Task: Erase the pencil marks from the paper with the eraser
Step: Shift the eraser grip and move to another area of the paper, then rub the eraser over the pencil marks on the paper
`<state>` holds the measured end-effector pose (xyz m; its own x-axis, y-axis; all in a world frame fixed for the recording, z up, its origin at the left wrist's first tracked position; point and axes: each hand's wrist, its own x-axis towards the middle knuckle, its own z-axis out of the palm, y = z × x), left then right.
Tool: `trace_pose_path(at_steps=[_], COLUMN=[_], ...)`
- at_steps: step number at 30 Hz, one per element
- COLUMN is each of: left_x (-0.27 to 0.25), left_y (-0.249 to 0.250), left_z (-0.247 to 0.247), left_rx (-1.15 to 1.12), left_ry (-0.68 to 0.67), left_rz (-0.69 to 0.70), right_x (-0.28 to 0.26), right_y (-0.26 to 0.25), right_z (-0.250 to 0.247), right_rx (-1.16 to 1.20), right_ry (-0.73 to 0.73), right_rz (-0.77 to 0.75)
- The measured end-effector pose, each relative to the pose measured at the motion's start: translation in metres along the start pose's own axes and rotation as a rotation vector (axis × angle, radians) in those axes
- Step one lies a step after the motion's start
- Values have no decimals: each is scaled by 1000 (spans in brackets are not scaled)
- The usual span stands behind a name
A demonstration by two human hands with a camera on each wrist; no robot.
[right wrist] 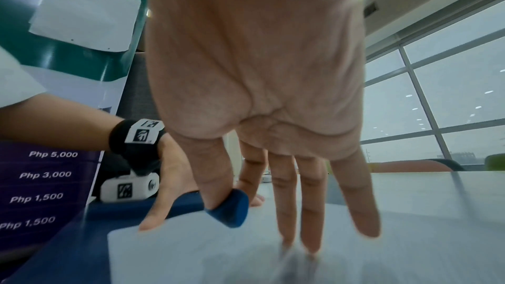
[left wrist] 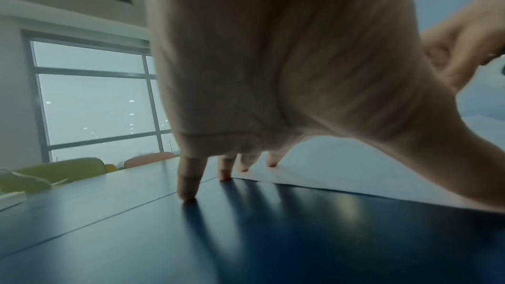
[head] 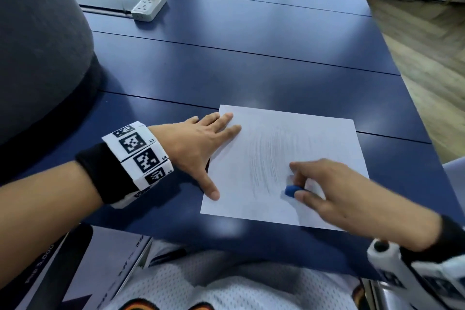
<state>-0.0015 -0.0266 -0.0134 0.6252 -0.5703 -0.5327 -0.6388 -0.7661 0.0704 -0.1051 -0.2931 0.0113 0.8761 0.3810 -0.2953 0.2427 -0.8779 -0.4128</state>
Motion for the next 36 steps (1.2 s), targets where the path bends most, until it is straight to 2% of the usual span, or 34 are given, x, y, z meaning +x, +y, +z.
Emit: trace_pose_path(at_steps=[4, 9, 12, 16, 20, 24, 26, 30, 31, 33, 36], left_x=[0, 0, -1, 1, 2, 0, -1, -1, -1, 0, -1], left_y=[0, 0, -1, 0, 2, 5, 6, 8, 9, 9, 9], left_z=[-1, -1, 1, 0, -1, -4, -5, -5, -5, -6, -6], left_rx=[-19, -24, -17, -16, -8, 6, 2, 11, 20, 36, 39], left_ry=[-17, -25, -21, -21, -29, -31, -33, -47, -46, -32, -35], left_rz=[-42, -50, -49, -50, -63, -72, -72, -82, -82, -79, -80], right_x=[39, 97, 121, 117, 101, 117, 111, 92, 96, 116, 145], right_y=[-15, -32, -28, -25, -33, -25, -26, -37, -38, -31, -16], right_z=[-22, -20, -21, -15, -7, -16, -12, -3, -6, -15, -28], right_rx=[-25, -31, -42, 52, 35, 63, 96, 47, 19, -19, 7], right_ry=[31, 51, 83, 51, -118, -21, -19, -220, -209, -92, 67], right_rz=[-75, -144, -137, -134, -179, -124, -130, -201, -200, -172, -66])
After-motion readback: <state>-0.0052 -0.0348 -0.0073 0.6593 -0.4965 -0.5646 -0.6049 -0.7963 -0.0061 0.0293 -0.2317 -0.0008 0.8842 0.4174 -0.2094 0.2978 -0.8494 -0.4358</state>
